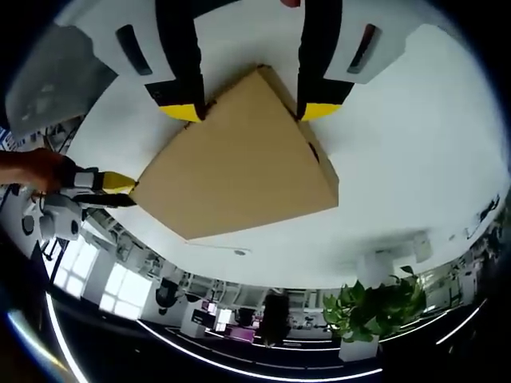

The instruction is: Operate the shoe box by opening the lid, removing the specified soft item, and placing it in the target area until the item is outside and the box remains undamaged.

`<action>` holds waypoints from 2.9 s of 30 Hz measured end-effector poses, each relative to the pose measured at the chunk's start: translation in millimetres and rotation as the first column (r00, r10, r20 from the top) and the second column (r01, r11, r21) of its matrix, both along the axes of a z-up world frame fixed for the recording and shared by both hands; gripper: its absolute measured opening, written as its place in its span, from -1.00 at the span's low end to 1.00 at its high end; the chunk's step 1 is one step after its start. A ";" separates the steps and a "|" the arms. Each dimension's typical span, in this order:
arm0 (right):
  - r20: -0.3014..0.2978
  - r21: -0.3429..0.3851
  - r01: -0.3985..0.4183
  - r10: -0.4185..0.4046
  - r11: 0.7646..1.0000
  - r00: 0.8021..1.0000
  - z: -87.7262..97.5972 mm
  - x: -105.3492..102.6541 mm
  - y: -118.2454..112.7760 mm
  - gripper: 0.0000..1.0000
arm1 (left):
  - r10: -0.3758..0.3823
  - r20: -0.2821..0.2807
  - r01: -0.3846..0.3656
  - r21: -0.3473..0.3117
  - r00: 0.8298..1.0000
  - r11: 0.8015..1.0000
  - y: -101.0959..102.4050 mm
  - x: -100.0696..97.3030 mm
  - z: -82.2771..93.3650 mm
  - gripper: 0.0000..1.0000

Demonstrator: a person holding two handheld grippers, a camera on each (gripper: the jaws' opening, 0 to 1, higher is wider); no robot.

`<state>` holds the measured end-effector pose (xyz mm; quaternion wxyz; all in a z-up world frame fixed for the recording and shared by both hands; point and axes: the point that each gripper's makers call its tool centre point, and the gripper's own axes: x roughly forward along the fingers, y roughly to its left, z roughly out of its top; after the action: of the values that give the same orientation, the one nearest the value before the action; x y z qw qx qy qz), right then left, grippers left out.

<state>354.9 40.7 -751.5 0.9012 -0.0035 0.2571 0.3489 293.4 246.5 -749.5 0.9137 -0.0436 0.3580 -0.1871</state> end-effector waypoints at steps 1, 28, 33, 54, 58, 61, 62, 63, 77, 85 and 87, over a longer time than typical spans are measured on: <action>0.007 -0.009 -0.011 0.011 1.000 1.000 -0.6 -0.9 0.6 0.17 | 0.001 0.001 -0.001 0.000 1.000 1.000 0.1 0.1 -0.2 -0.06; 0.020 -0.125 -0.056 0.059 0.991 0.998 -15.7 2.5 1.3 0.07 | -0.071 0.024 0.067 0.137 0.997 0.988 2.1 -3.1 -0.4 -0.05; 0.024 -0.103 -0.053 0.056 0.993 0.998 -4.9 2.6 1.0 0.06 | -0.059 0.046 0.054 0.115 0.997 0.992 3.5 -3.1 8.7 -0.05; 0.037 -0.012 -0.025 0.025 1.000 0.999 39.4 5.9 2.7 0.02 | -0.041 0.139 0.033 0.057 0.989 0.998 3.6 1.4 43.4 0.03; 0.040 0.006 -0.019 0.018 1.000 0.999 49.6 7.9 4.6 0.02 | -0.053 0.156 0.042 0.072 0.986 0.997 3.3 3.0 47.5 0.03; 0.044 0.022 -0.013 0.012 1.000 0.999 54.9 11.5 4.8 0.02 | -0.050 0.175 0.038 0.071 0.983 0.997 5.0 6.7 53.3 0.03; 0.046 0.027 -0.011 0.010 1.000 0.999 57.2 12.3 4.8 0.02 | -0.050 0.180 0.039 0.067 0.982 0.997 5.0 7.3 55.0 0.04; 0.048 0.030 -0.010 0.009 0.999 0.999 60.0 13.4 5.1 0.02 | -0.053 0.185 0.041 0.067 0.981 0.997 5.0 8.7 56.8 0.05; 0.096 0.071 -0.009 0.002 0.997 0.995 93.7 35.7 10.4 0.01 | -0.106 0.249 0.079 0.116 0.963 0.990 7.8 21.7 76.4 0.07; 0.126 0.075 -0.017 0.007 0.997 0.992 112.6 50.1 17.1 0.01 | -0.068 0.279 0.029 0.141 0.958 0.990 20.9 37.1 88.6 -0.21; 0.128 0.080 -0.015 0.004 0.997 0.992 114.9 54.5 17.2 0.01 | -0.061 0.286 0.018 0.153 0.956 0.988 22.1 40.3 90.6 -0.26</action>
<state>409.4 57.8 -636.6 0.9135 0.0093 0.1847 0.3623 333.7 268.6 -658.9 0.9531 0.0597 0.2338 -0.1825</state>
